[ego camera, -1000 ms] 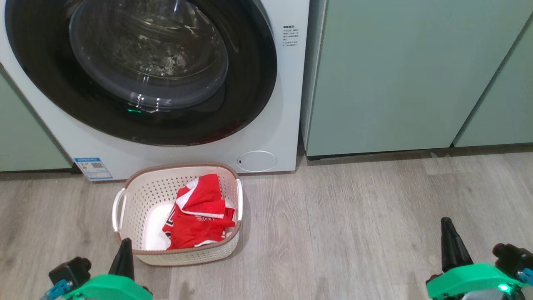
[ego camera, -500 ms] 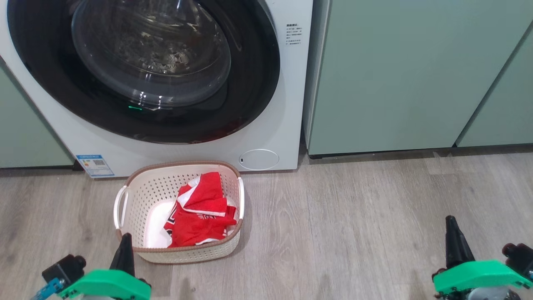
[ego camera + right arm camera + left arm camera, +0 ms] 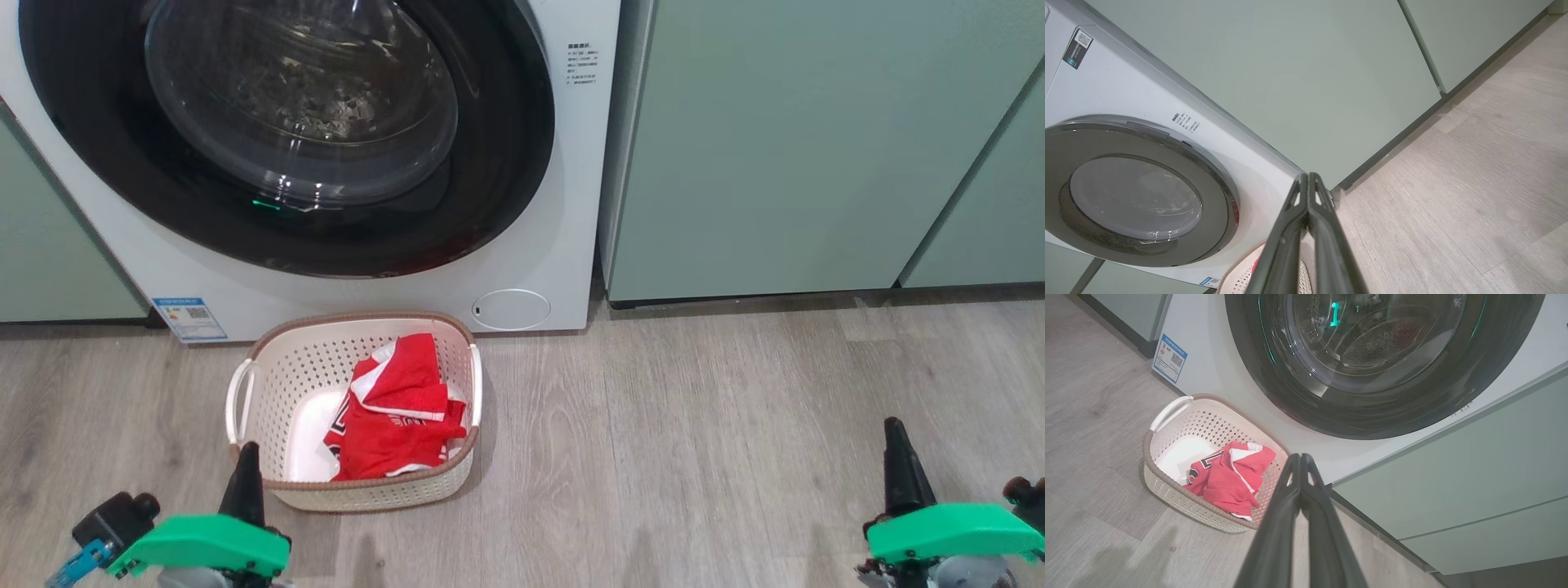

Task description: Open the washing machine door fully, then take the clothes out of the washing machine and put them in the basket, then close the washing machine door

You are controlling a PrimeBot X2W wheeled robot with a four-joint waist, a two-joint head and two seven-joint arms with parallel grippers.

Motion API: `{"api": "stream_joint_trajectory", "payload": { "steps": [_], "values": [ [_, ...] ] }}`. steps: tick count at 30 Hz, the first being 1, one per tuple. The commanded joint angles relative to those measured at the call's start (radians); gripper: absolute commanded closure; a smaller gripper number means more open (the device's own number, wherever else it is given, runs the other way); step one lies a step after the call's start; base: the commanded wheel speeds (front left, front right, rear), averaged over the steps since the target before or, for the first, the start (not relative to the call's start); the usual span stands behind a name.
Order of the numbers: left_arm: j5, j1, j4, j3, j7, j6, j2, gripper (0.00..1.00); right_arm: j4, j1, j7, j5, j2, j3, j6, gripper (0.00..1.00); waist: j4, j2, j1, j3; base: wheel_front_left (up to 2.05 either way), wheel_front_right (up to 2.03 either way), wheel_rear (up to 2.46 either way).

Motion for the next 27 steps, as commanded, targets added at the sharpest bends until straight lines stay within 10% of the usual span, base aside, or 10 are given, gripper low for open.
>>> {"api": "stream_joint_trajectory", "payload": {
  "steps": [1,27],
  "values": [
    [-0.031,-0.054,-0.042,0.017,0.010,0.000,0.005,1.00,-0.042,-0.049,0.007,0.033,-0.002,0.002,0.000,1.00,0.001,0.0000,0.0000,0.001,0.00,0.00,0.00],
    [-0.296,-0.064,-0.103,0.020,0.083,0.001,-0.005,1.00,-0.064,-0.063,0.081,0.307,0.000,-0.025,-0.001,1.00,0.015,0.0000,0.0000,0.012,0.00,0.00,0.00]
  ]
}}
